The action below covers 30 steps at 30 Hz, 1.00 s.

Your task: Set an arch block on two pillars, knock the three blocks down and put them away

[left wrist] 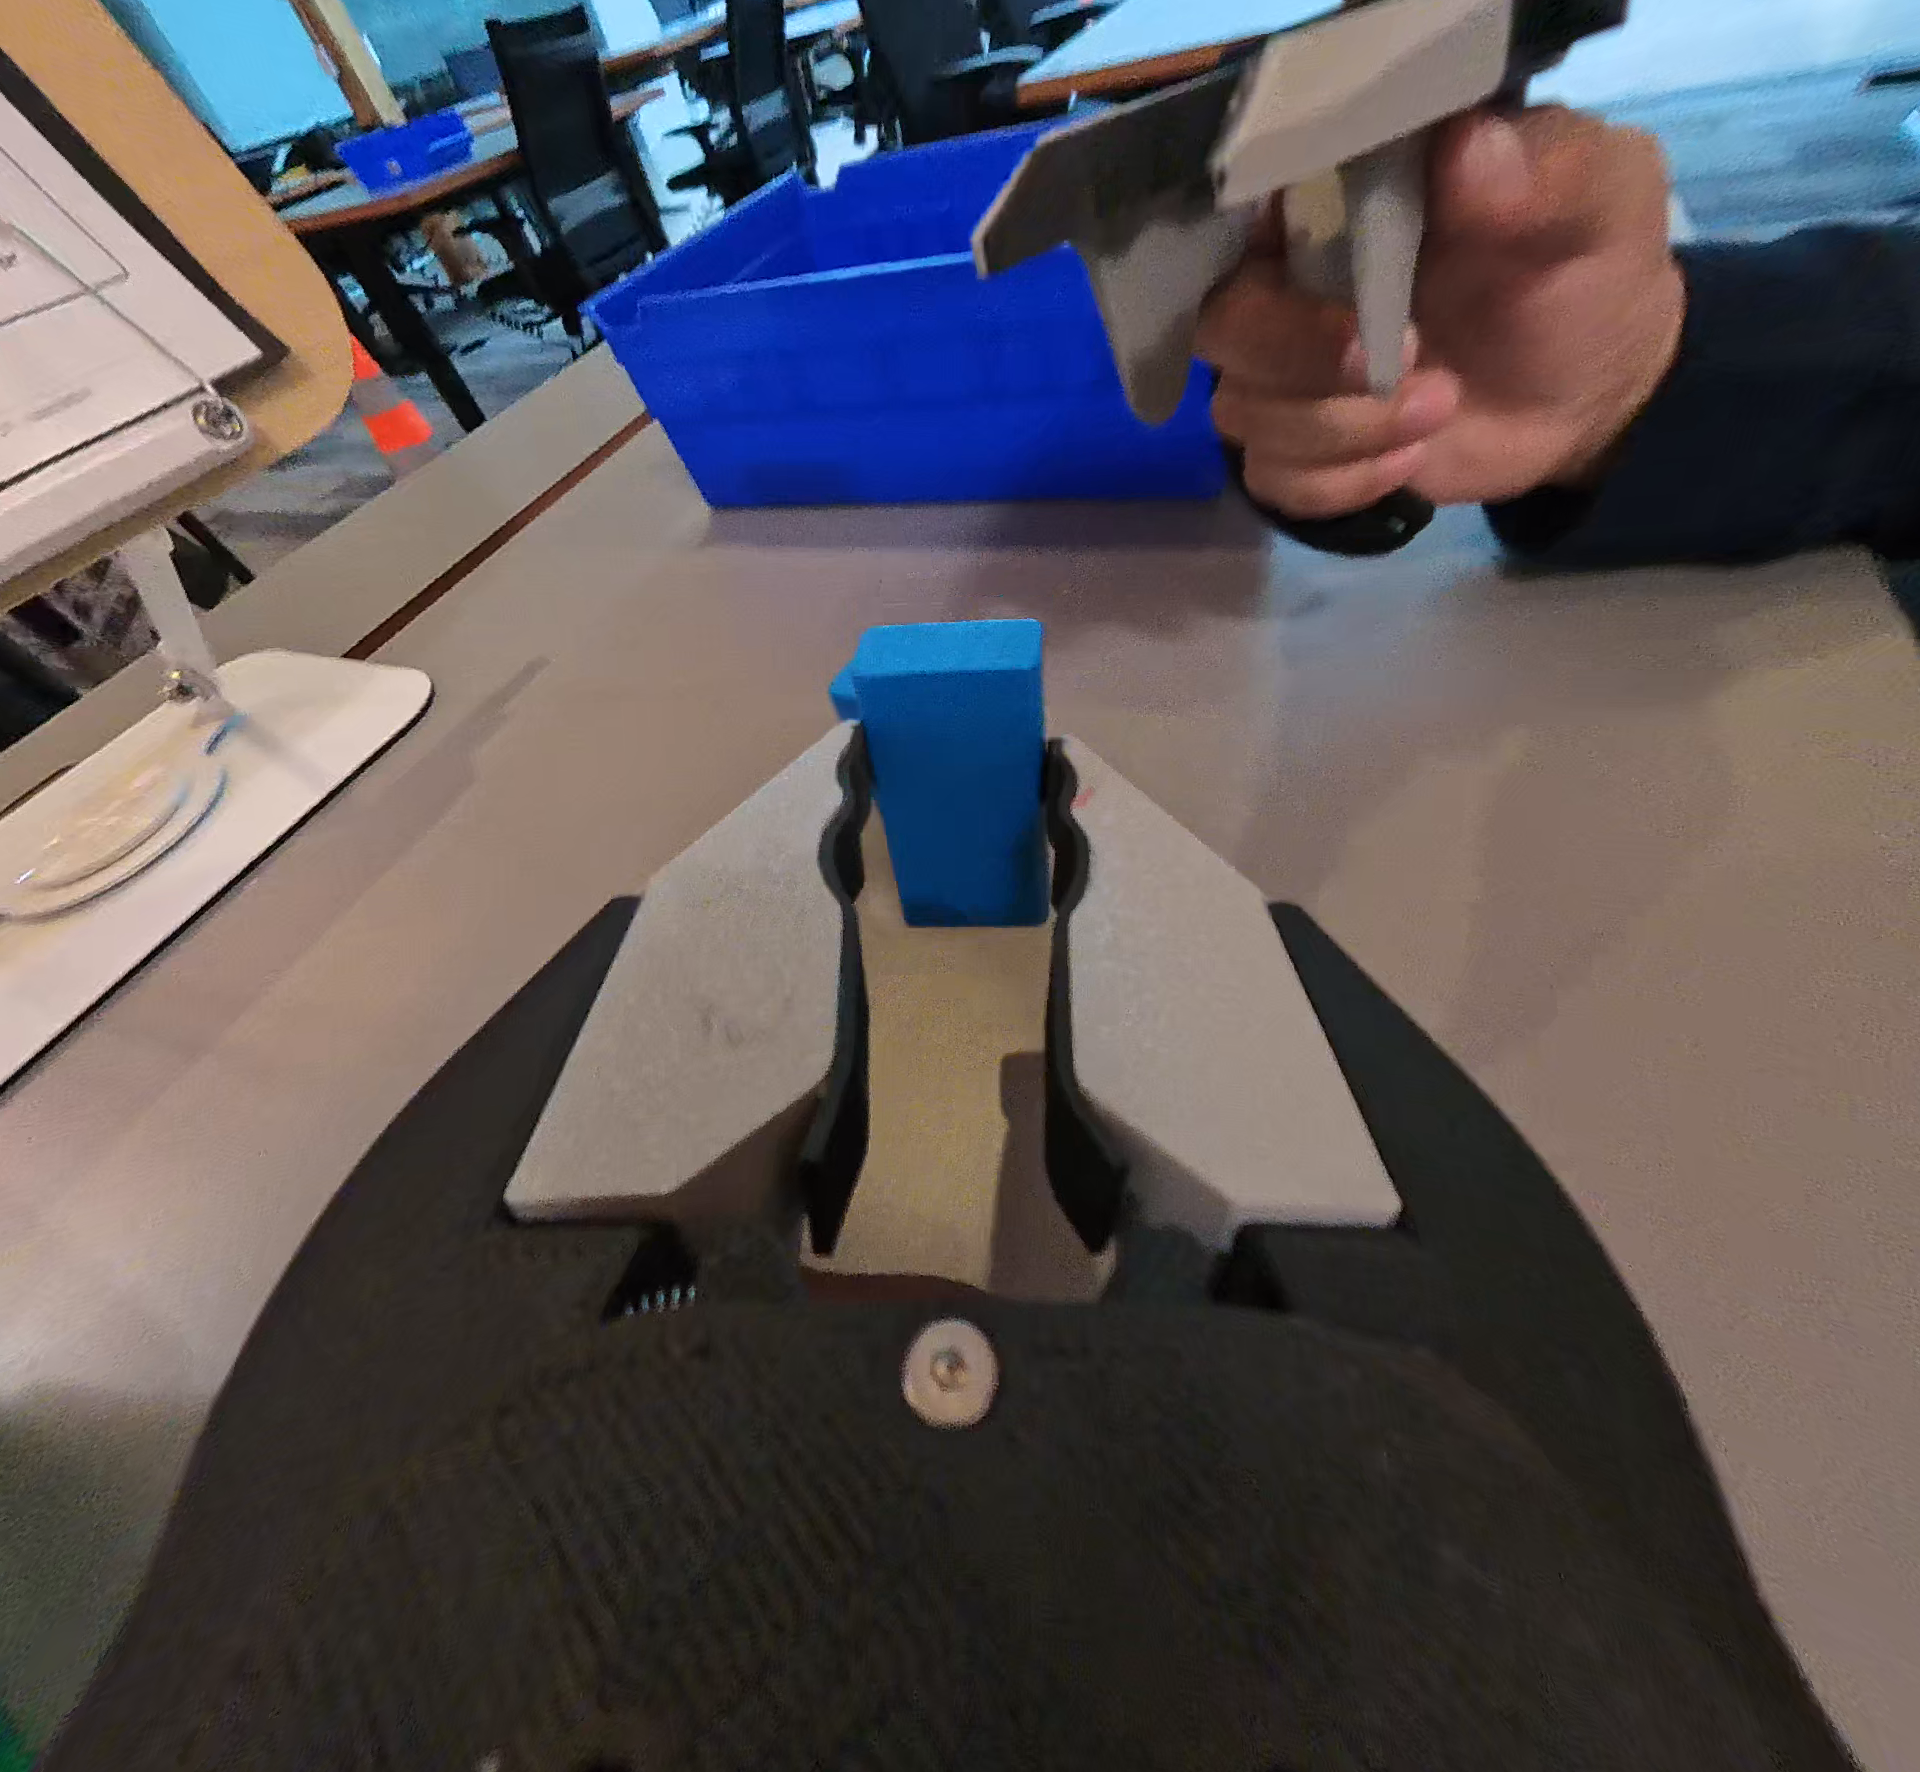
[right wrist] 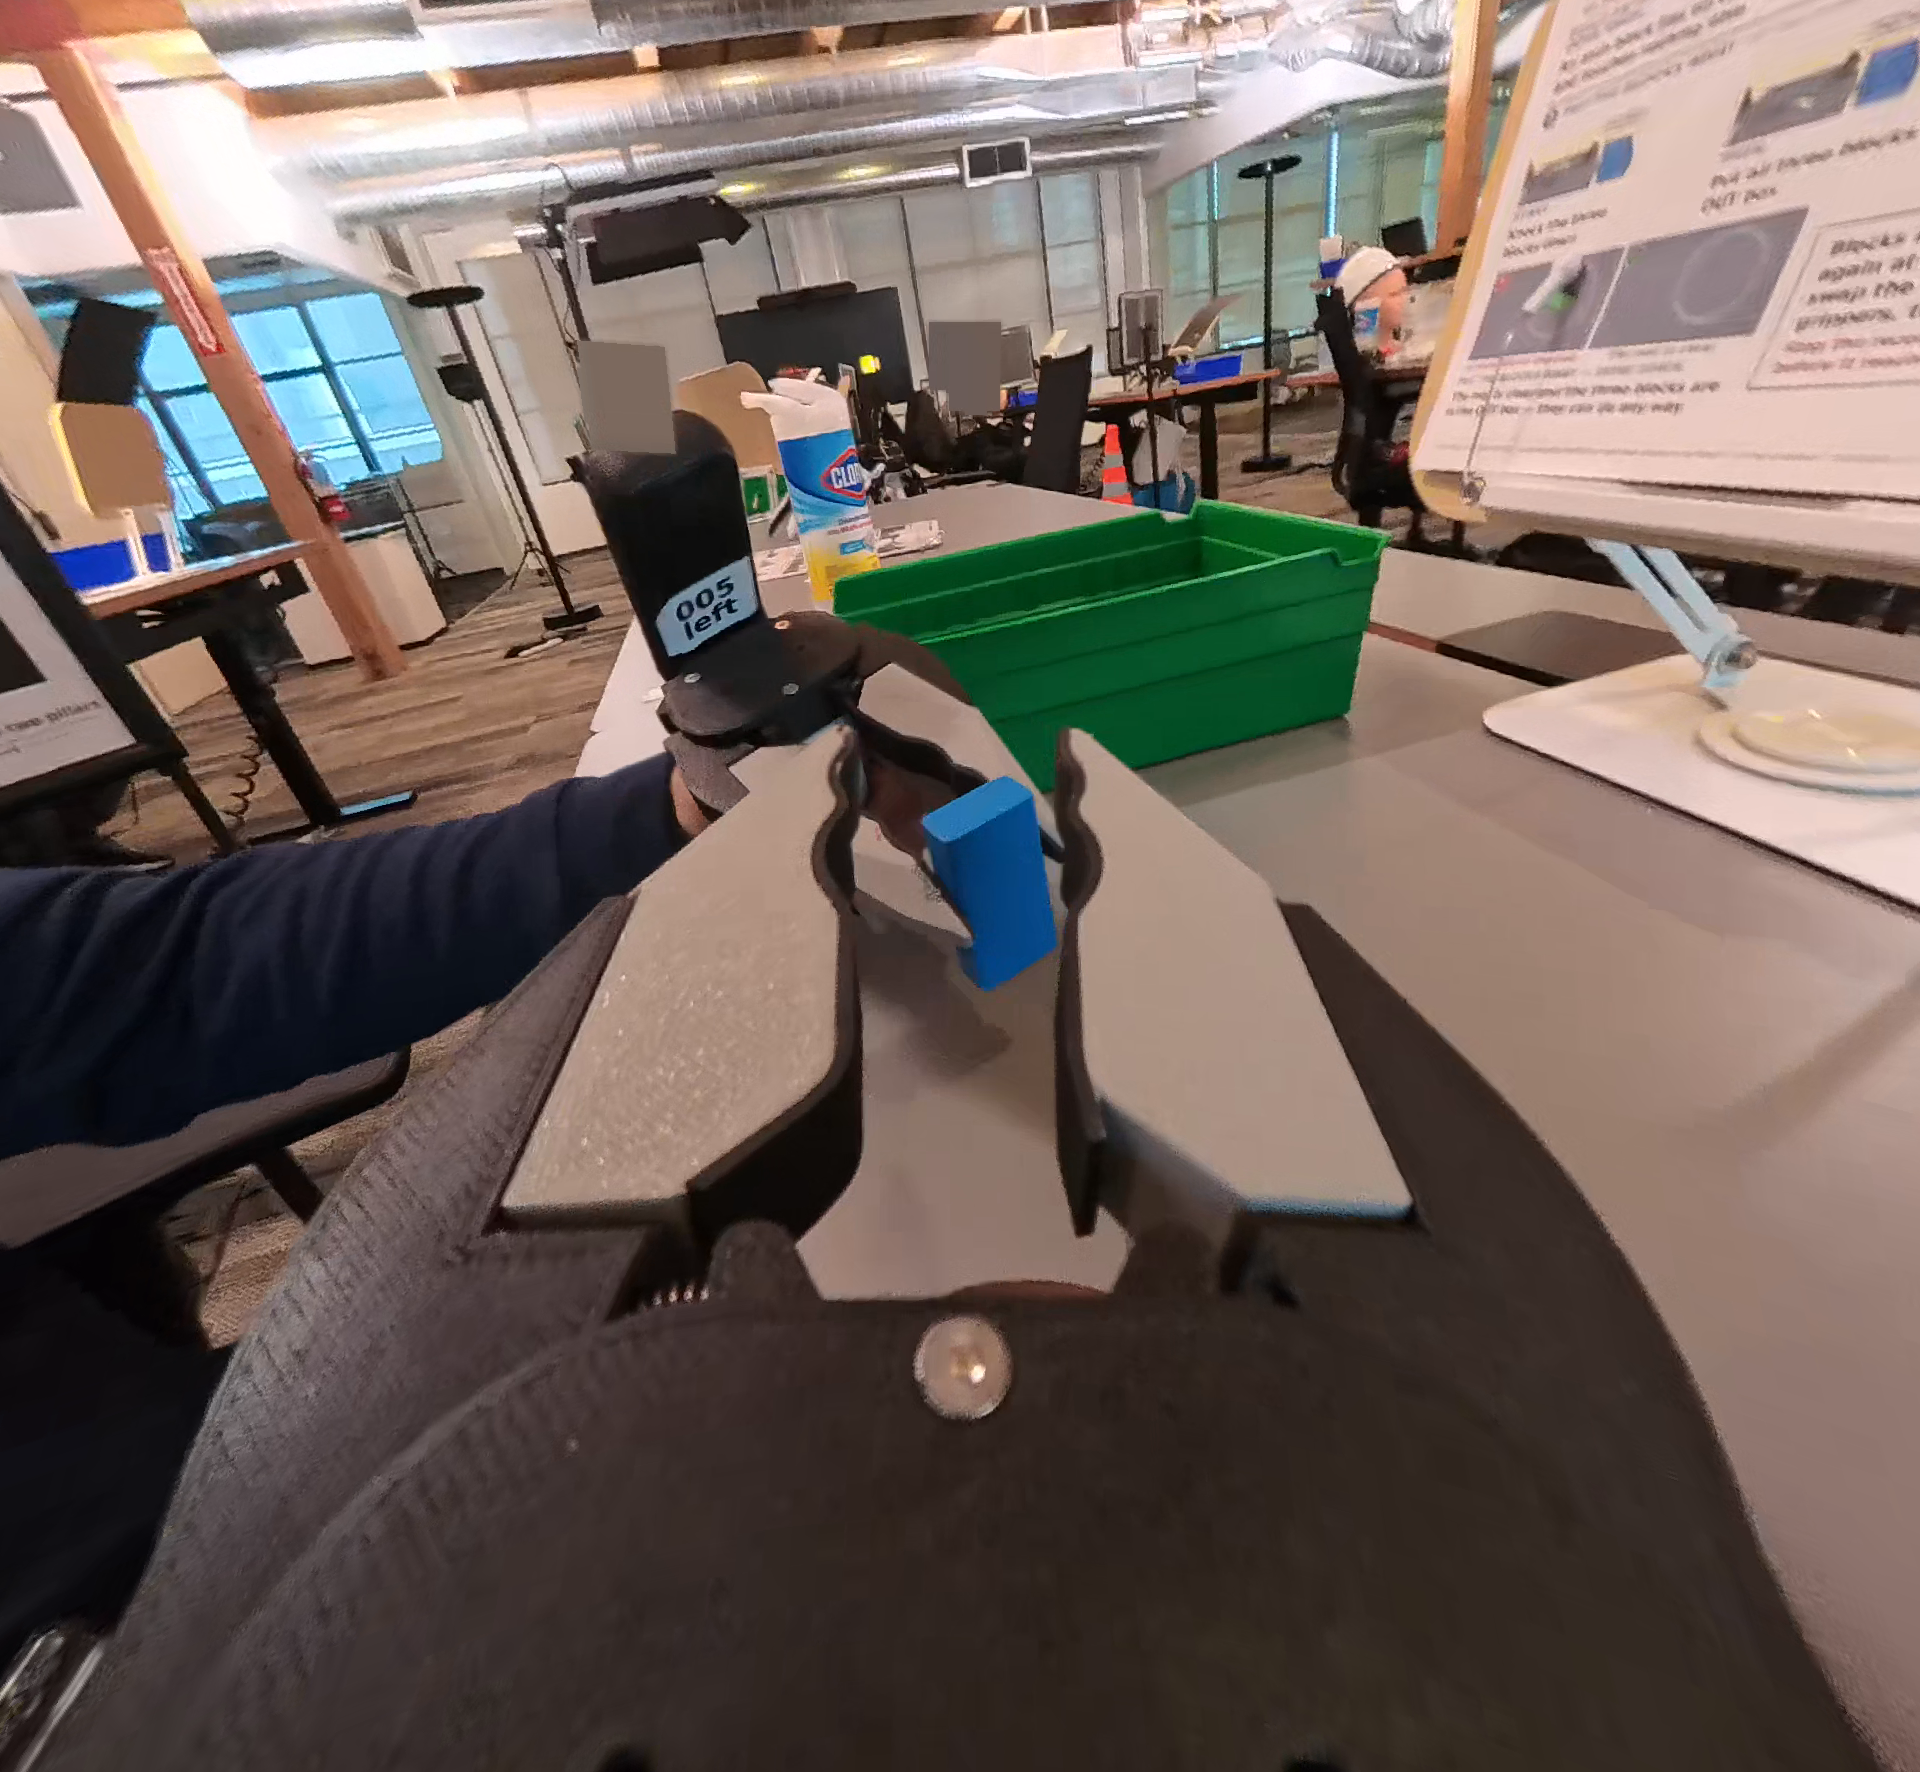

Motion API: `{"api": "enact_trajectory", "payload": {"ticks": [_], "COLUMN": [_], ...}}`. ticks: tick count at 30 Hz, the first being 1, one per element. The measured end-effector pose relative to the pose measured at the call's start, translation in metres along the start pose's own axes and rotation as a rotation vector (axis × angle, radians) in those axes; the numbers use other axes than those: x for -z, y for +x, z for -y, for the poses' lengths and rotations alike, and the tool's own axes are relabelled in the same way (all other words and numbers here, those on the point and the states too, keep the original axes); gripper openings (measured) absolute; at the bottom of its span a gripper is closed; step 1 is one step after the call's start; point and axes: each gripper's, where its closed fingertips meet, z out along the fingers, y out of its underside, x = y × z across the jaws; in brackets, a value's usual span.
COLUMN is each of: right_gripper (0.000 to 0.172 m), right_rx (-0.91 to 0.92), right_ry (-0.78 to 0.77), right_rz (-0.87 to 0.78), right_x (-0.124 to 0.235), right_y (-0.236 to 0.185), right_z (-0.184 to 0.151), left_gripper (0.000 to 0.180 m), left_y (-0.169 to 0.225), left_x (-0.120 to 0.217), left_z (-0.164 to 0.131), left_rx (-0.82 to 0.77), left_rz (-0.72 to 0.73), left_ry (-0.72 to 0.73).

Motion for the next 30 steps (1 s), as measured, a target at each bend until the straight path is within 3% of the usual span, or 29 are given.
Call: {"api": "enact_trajectory", "payload": {"ticks": [5,13,15,30], "right_gripper": [0.04,0.041,0.034,0.029], "right_rx": [-0.017,0.1,0.121,0.186], "right_ry": [-0.064,-0.177,-0.168,-0.194], "right_rz": [0.08,0.165,0.156,0.116], "right_x": [-0.007,-0.022,-0.022,-0.024], "right_y": [-0.013,-0.039,-0.039,-0.037], "right_z": [-0.012,-0.039,-0.038,-0.041], "left_gripper": [0.031,0.031,0.031,0.032], "left_y": [0.015,0.05,0.052,0.055], "left_x": [-0.002,0.011,0.012,0.002], "left_z": [0.002,0.037,0.037,0.033], "left_rx": [-0.012,0.044,0.046,0.075], "left_rz": [-0.073,-0.268,-0.279,-0.277], "left_ry": [0.018,0.2,0.201,0.165]}}
